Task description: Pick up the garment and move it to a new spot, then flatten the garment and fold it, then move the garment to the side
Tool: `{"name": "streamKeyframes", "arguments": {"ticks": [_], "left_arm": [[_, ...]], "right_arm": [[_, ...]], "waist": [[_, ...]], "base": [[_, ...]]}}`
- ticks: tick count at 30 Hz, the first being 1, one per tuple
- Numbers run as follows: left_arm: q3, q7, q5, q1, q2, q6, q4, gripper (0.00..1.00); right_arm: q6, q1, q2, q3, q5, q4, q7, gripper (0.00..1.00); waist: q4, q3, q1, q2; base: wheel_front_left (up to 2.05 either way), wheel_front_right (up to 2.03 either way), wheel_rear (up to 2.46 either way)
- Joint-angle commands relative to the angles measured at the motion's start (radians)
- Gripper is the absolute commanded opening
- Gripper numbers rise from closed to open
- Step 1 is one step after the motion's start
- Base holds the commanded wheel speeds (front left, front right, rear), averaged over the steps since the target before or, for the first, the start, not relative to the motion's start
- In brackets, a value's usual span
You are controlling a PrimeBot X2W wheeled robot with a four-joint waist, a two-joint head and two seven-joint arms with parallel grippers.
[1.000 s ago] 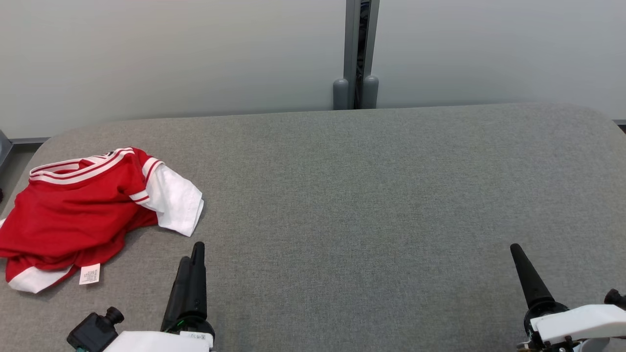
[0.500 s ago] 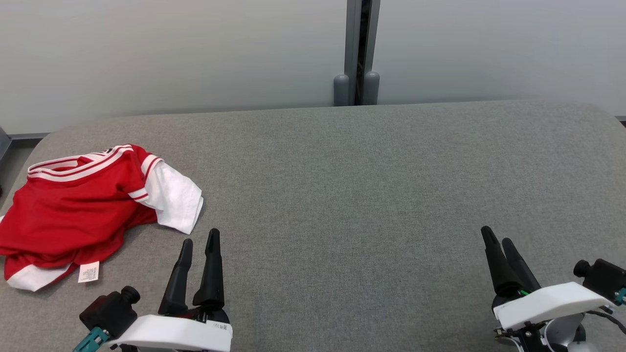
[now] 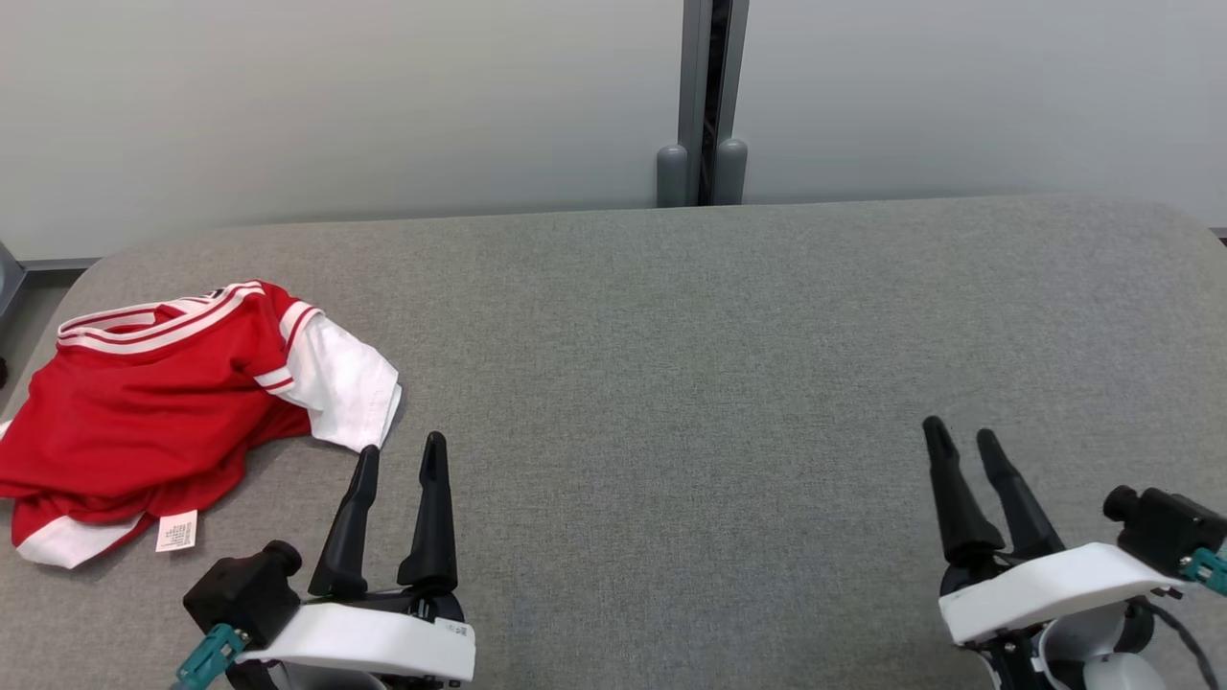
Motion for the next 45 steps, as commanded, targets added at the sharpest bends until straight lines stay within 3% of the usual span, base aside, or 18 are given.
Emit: {"name": "streamKeyframes", "arguments": {"ticks": [1, 24, 45], "left_arm": [[-0.001, -0.008, 0.043, -0.034, 0.004, 0.008, -0.017, 1.00], [-0.007, -0.027, 0.286, -0.033, 0.004, 0.065, 0.037, 1.00], [-0.009, -0.044, 0.455, -0.041, 0.005, 0.086, 0.102, 1.00]], "right_arm": [[0.004, -0.007, -0.009, 0.023, -0.032, -0.011, -0.016, 1.00], [0.005, 0.018, -0.012, 0.031, -0.232, -0.012, -0.103, 1.00], [0.006, 0.012, -0.013, 0.078, -0.422, 0.002, -0.176, 1.00]], "waist": [[0.001, -0.001, 0.0000, 0.0000], [0.005, -0.031, 0.0000, 0.0000], [-0.002, -0.055, 0.0000, 0.0000]], "base": [[0.00, 0.00, 0.00], [0.00, 0.00, 0.00], [0.00, 0.00, 0.00]]}}
